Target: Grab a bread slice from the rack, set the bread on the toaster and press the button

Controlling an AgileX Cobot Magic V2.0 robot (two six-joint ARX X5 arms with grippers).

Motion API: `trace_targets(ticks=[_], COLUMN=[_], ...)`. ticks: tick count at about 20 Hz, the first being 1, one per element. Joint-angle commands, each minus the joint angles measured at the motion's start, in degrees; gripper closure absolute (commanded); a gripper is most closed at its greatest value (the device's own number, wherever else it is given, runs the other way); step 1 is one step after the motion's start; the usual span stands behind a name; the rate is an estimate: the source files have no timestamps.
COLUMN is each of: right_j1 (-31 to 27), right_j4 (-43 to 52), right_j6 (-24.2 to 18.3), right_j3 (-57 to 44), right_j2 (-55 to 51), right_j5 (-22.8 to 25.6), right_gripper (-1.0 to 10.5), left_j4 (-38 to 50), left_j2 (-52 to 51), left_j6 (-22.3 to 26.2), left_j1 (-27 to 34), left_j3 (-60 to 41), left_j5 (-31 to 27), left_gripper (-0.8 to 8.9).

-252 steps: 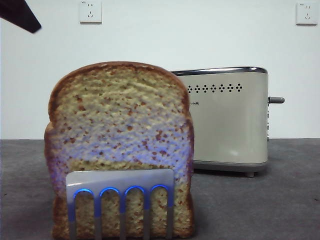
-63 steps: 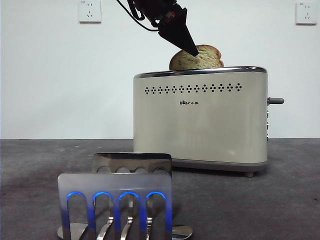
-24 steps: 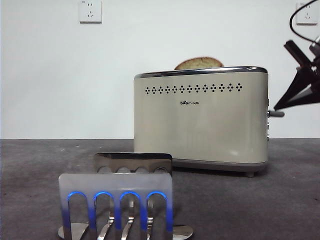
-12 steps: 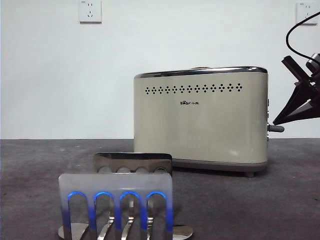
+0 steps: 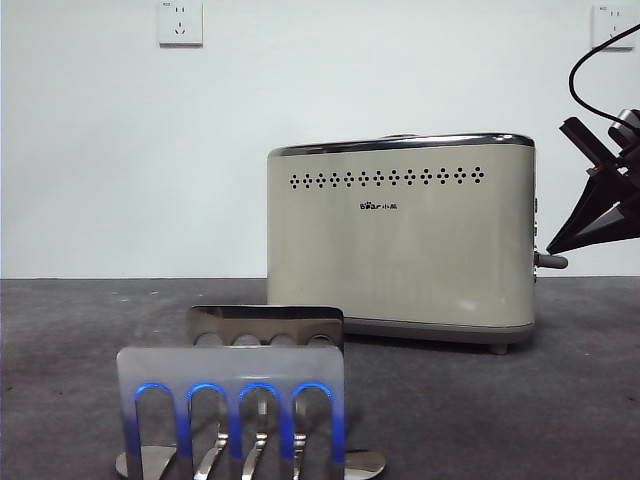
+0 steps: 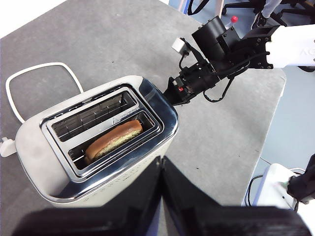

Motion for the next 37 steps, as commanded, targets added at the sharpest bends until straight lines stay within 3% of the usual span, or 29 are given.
trace_targets(ticks=[1, 13, 21, 28, 34, 37], right_j1=[0.59, 0.63, 0.63, 0.63, 0.63, 0.63], right_j4=[-2.75, -1.05, -3.72, -14.86, -29.42, -36.54], right_j6=[-0.90, -0.70, -0.74, -3.72, -8.76, -9.53], right_j3=[-2.32, -1.42, -0.28, 5.90, 16.92, 22.84], right_j2=[3.34, 1.31, -10.75, -25.33, -35.39, -37.31], right_j5=[4.39, 3.43, 3.48, 3.56, 9.38, 9.60], right_gripper=[9.5, 9.5, 9.5, 9.5, 9.5, 9.5], left_j4=[0.26, 0.26, 0.26, 0.22, 0.13, 0.15], left_j2=[0.11, 0.11, 0.11, 0.11, -1.16, -3.76], left_j6=[0.31, 0.28, 0.26, -2.08, -4.98, -5.09], left_j1=[-0.07, 1.16, 1.18, 1.16, 0.50, 0.50], left_j3=[-0.22, -0.22, -0.22, -0.22, -0.22, -0.22], left_j5=[-0.02, -0.22, -0.20, -0.09, 0.07, 0.04], left_gripper=[8.18, 8.18, 8.18, 8.18, 8.18, 8.18])
